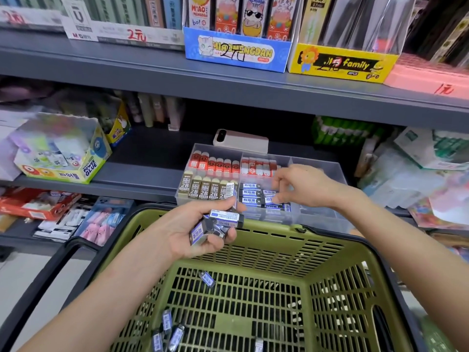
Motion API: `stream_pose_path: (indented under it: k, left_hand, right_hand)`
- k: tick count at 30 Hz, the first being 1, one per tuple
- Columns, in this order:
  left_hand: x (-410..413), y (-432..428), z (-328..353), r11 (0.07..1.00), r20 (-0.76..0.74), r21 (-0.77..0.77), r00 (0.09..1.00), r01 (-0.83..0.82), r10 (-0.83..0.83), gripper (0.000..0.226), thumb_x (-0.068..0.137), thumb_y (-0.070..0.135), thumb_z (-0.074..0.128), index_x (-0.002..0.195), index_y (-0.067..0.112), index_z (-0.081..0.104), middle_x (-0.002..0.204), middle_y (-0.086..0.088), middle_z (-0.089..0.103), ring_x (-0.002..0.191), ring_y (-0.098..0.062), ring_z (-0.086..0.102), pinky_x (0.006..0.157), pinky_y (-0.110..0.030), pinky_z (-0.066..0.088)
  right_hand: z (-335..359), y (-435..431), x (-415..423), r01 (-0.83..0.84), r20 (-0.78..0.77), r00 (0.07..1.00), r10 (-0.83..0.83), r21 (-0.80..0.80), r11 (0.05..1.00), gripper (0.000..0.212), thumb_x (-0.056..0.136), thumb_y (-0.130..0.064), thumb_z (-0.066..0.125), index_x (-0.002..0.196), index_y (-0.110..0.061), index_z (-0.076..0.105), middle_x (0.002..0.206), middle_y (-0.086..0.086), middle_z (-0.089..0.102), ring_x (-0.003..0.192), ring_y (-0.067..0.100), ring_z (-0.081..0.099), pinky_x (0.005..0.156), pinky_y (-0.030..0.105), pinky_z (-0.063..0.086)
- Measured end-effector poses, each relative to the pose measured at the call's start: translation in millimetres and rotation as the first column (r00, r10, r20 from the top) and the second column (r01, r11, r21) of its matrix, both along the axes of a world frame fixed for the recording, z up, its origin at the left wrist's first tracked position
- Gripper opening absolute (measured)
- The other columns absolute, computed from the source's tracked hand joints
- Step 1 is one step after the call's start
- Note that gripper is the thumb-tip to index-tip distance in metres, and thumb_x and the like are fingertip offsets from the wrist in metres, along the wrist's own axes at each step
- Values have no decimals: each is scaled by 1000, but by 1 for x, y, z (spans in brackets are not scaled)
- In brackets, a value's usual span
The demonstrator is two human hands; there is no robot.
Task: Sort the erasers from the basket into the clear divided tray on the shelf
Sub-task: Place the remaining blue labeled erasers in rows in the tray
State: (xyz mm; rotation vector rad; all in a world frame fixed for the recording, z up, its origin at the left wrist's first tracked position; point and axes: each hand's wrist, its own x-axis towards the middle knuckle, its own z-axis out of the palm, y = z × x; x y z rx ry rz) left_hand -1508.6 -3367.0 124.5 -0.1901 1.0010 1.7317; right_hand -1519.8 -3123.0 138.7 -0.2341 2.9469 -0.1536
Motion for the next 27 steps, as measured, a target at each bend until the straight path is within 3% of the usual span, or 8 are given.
stream_pose_path:
  k: [6,10,13,14,16,19,23,27]
  left_hand:
    - [-2,4,2,1000,3,-5,1000,1,-1,33,54,20,79,81,1,74,65,-9,55,50,-19,57,28,-17,36]
    - [-3,6,2,1000,6,-9,1000,-2,3,34,53,20,78,81,1,75,67,-9,55,50,-18,57,29,-17,36]
    - [-2,8,2,1000,-2,-21,1000,7,-7,34,53,20,79,81,1,75,68,-9,56,50,-18,57,28,-17,36]
    - [-1,8,2,1000,-7,-24,1000,15,-15,34,53,20,79,81,1,75,67,-9,56,50,-18,57,28,-17,36]
    - [0,11,3,999,-12,-26,999,37,-37,34,54,21,78,81,1,75,65,-9,57,49,-18,57,28,-16,36]
    - [1,14,4,997,-23,-32,997,71,-72,35,53,22,80,82,1,75,66,-9,58,50,-18,57,29,-17,37]
    - [2,17,6,995,-7,-14,995,102,-103,35,55,20,79,84,0,75,68,-9,59,51,-18,58,29,-16,37]
    - [0,16,6,996,96,61,993,63,-69,29,59,13,75,85,-1,75,71,-11,58,52,-17,58,30,-13,37]
  right_hand:
    - [-3,0,6,24,-85,996,-25,-4,1000,19,79,-47,68,82,-29,71,66,-15,43,79,10,38,58,30,10]
    - [-8,-2,10,-2,-123,992,6,34,999,15,82,-48,63,85,-36,73,88,-12,65,88,11,38,63,31,9]
    - [-8,-2,14,-52,-184,979,86,182,982,22,89,-46,54,97,-36,72,99,-9,65,98,16,44,75,30,24]
    - [-6,-3,15,-66,-233,967,100,149,987,24,91,-44,52,103,-34,71,100,-9,65,98,16,45,81,30,28]
    - [2,-11,21,-98,-291,956,41,-185,978,25,94,-35,52,114,-31,65,102,-13,63,97,12,46,87,27,33]
    - [20,-28,26,-157,-142,986,88,-603,782,31,94,-22,53,124,-31,56,111,-20,60,103,2,52,89,18,40]
    - [30,-39,27,-182,-3,974,227,-607,773,25,92,-16,57,116,-20,64,111,-15,62,106,2,57,93,24,45]
    - [30,-24,26,7,47,998,50,-796,605,15,86,-10,65,95,-20,69,88,6,70,78,12,63,75,29,52]
